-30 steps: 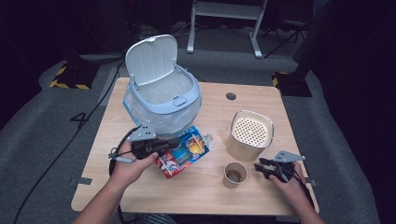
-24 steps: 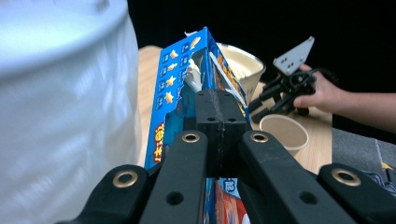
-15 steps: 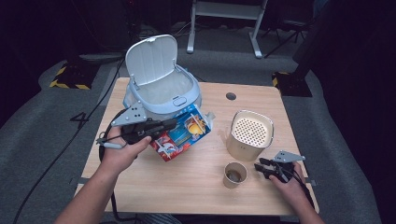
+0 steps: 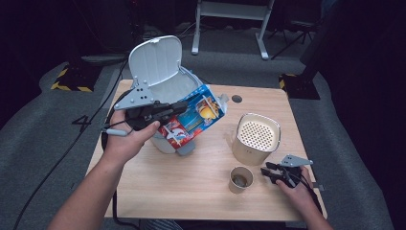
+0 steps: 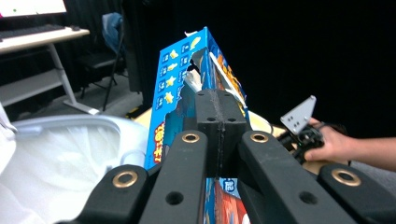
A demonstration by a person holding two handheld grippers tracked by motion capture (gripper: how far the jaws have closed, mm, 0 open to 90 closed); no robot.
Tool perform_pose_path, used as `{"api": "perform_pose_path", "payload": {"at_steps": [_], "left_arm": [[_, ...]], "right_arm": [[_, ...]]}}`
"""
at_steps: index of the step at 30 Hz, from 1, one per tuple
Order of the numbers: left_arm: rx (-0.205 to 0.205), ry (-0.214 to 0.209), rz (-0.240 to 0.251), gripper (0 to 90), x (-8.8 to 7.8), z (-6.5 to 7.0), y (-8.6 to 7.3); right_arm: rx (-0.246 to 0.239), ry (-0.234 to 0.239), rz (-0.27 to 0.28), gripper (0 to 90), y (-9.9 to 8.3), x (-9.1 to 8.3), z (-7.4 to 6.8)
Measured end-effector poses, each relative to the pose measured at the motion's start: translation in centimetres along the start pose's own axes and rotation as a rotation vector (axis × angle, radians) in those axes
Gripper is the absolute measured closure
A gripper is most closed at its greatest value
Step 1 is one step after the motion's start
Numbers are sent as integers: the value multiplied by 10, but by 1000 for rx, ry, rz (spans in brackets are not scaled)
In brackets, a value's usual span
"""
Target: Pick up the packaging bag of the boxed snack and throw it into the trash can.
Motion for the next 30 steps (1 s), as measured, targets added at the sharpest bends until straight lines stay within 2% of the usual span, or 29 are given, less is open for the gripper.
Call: {"api": "perform_pose_path", "payload": {"at_steps": [1, 6, 9, 13, 24, 30], "left_arm": [[3, 6, 11, 900, 1, -1, 6], [9, 14, 28, 900, 2, -4, 18], [11, 33, 47, 900, 3, -9, 27], [13, 49, 61, 900, 3, -15, 33], [27, 133, 135, 900, 0, -46, 52], [20, 171, 143, 900, 5, -59, 53]], "right_arm": [[0, 0, 0, 605, 0, 0, 0], [0, 0, -1, 605, 0, 0, 0], [-1, 0, -1, 605, 0, 0, 0], [0, 0, -1, 605, 0, 0, 0], [7, -10, 0, 605, 1, 1, -1], [6, -11, 0, 605, 1, 1, -1]]}}
Point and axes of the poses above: each handheld gripper's, and its own axes: x roughly forward along the jaws, y roughly out of its top, z roughly to its right, the point moved 2 cm from there along x, roughly forward along the jaws, and after that the axes turned 5 degrees about z, right-handed, at the moved point
